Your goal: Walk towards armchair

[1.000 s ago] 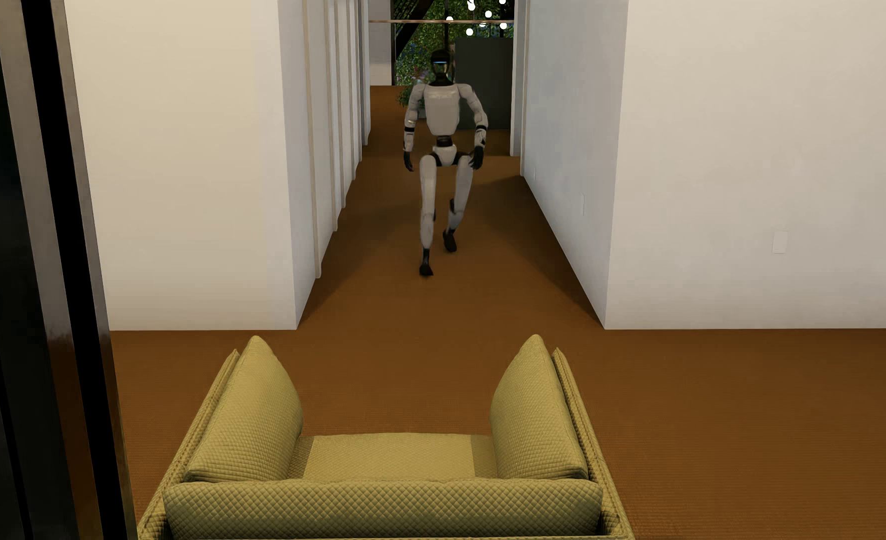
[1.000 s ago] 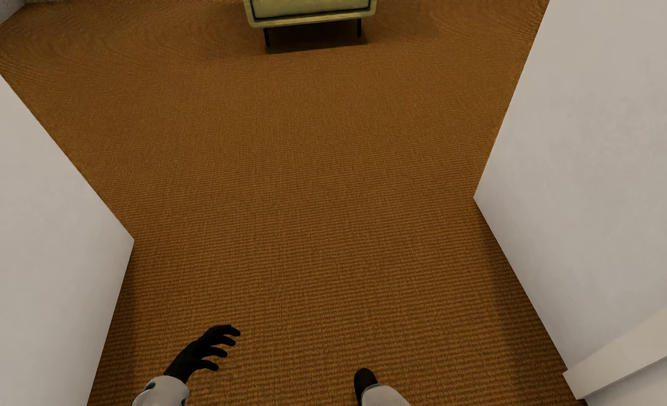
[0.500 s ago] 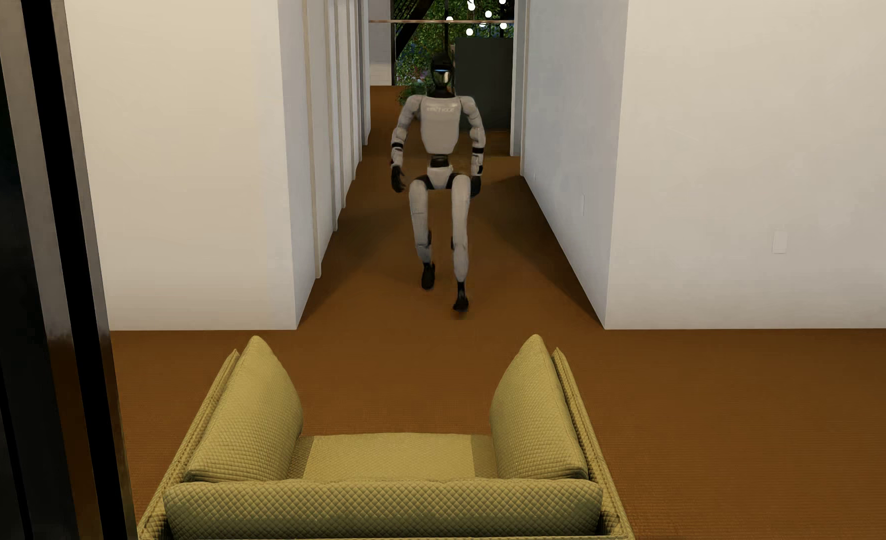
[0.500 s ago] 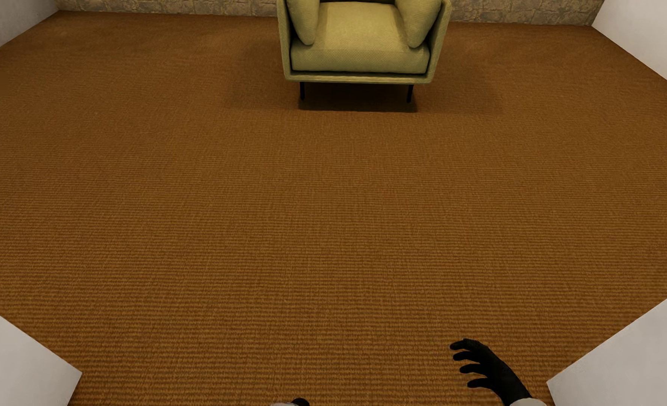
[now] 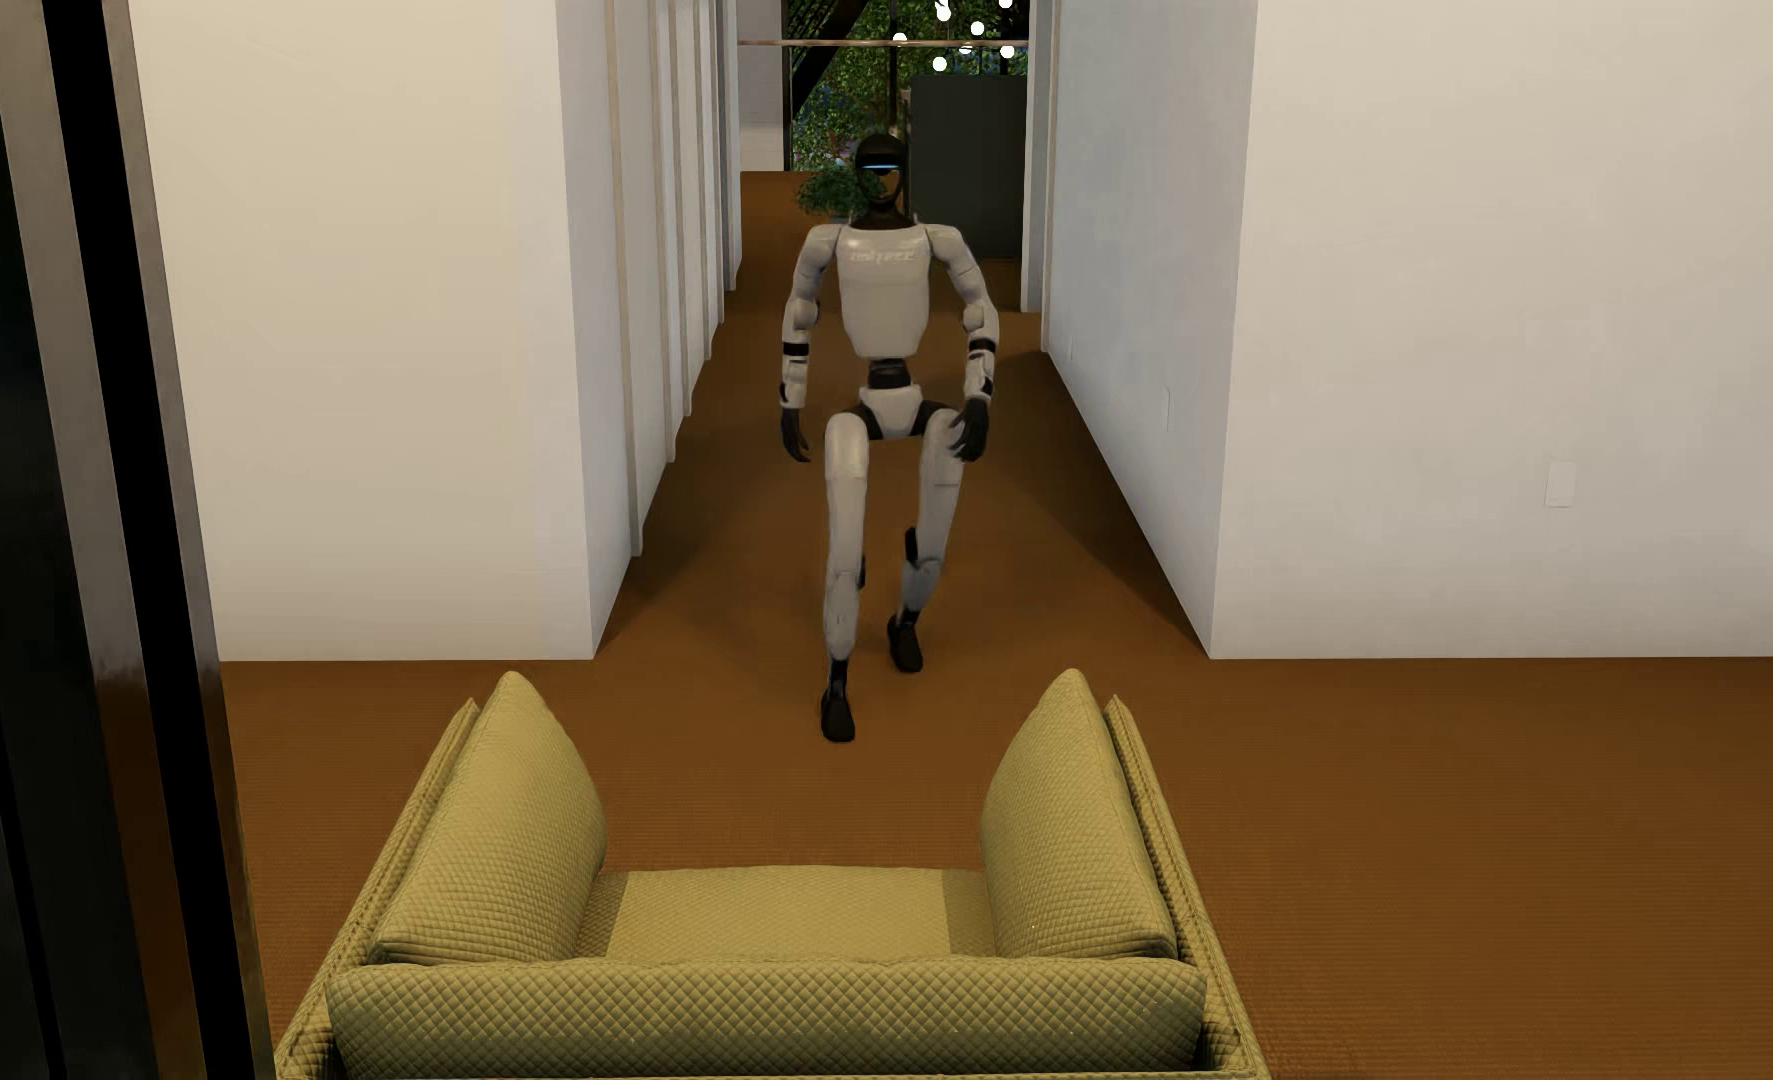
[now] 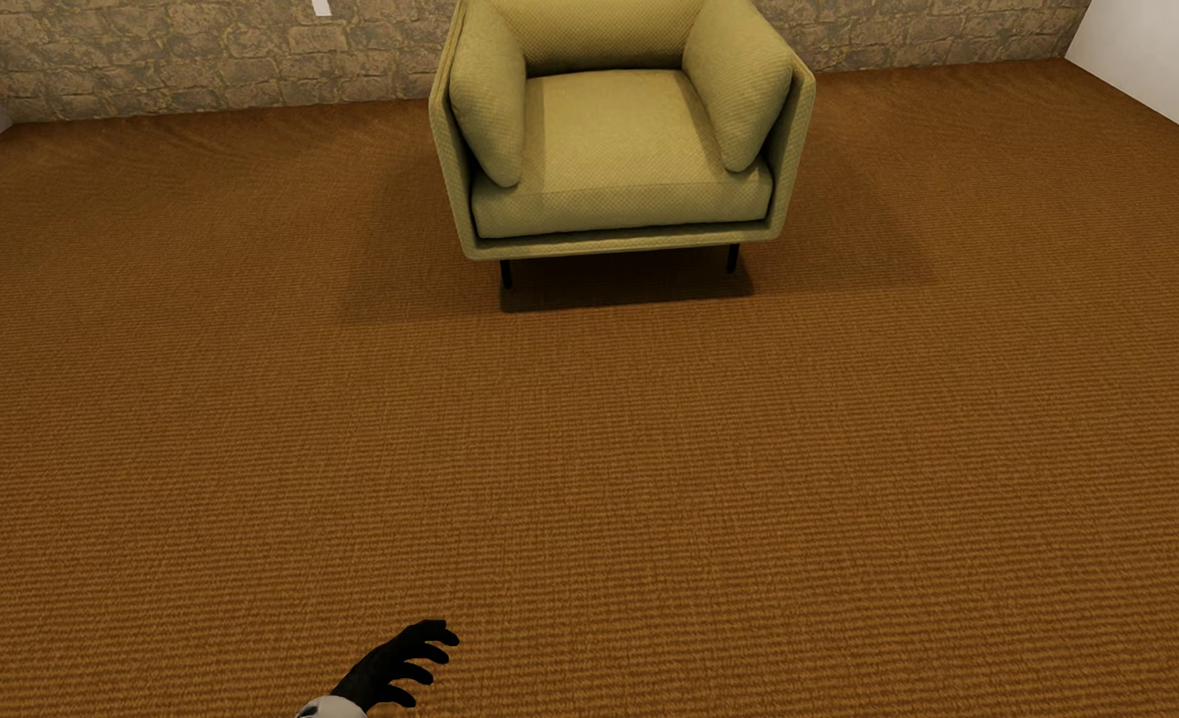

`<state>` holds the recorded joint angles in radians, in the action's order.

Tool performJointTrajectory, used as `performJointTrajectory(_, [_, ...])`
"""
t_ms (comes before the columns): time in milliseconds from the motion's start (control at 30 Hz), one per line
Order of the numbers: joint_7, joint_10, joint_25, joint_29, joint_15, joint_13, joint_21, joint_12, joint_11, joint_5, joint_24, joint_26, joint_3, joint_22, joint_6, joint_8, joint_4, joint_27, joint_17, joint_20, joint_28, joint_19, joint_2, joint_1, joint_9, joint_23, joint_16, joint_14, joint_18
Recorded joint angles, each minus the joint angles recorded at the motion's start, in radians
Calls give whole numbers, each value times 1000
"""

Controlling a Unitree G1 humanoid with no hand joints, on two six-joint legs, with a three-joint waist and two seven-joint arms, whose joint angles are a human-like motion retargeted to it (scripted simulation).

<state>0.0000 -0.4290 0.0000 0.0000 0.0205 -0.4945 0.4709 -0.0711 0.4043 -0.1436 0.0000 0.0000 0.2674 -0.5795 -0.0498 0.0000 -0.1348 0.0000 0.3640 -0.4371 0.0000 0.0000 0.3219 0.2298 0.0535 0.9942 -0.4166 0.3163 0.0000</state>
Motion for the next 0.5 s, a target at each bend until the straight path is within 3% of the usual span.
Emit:
performJointTrajectory(33, [0,-11,0,0,167,-25,6,33,-217,-6,0,0,5,39,2,0,19,0,1,37,0,0,38,29,-13,3,-7,36,0])
performJointTrajectory(67, [0,-32,0,0,58,-42,11,44,-114,-5,0,0,12,87,3,0,34,0,0,71,0,0,77,66,-16,7,-14,48,0])
performJointTrajectory(100, [0,-74,0,0,-96,-52,21,30,147,-5,0,0,22,123,1,0,44,0,-2,110,0,0,111,101,-19,15,-8,31,0])
performJointTrajectory(167, [0,-256,0,0,-39,-60,-8,-32,344,21,0,0,49,85,31,0,94,0,-5,130,0,0,104,128,-34,41,30,-146,0])
performJointTrajectory(233, [0,-617,0,0,-116,-30,-72,-100,390,101,0,0,48,-56,53,0,129,0,-5,36,0,0,-7,15,-24,14,67,-416,0])
performJointTrajectory(300, [0,-967,0,0,-130,28,-137,-81,323,155,0,0,28,-363,49,0,115,0,-27,-82,0,0,-160,-183,-6,-80,80,-439,0])
performJointTrajectory(333, [0,-1004,0,0,-154,63,-156,-111,283,162,0,0,-19,-419,33,0,104,0,-37,-116,0,0,-239,-257,6,-140,80,-428,0])
performJointTrajectory(367, [0,-950,0,0,-157,97,-174,-156,245,153,0,0,-79,-459,16,0,110,0,-44,-131,0,0,-316,-318,19,-210,83,-439,0])
performJointTrajectory(400, [0,-797,0,0,-145,123,-193,-219,211,137,0,0,-134,-464,1,0,139,0,-50,-69,0,0,-369,-381,17,-291,90,-482,0])
performJointTrajectory(433, [0,-562,0,0,-108,145,-209,-262,160,140,0,0,-197,-480,3,0,128,0,-44,-90,0,0,-427,-418,17,-370,86,-565,0])
performJointTrajectory(467, [0,-295,0,0,-57,171,-219,-269,112,130,0,0,-204,-528,0,0,124,0,-29,-263,0,0,-483,-408,0,-429,69,-558,0])
performJointTrajectory(500, [0,4,0,0,-14,186,-202,-312,93,114,0,0,-234,-510,-1,0,113,0,-2,-292,0,0,-515,-361,-20,-464,63,-501,0])
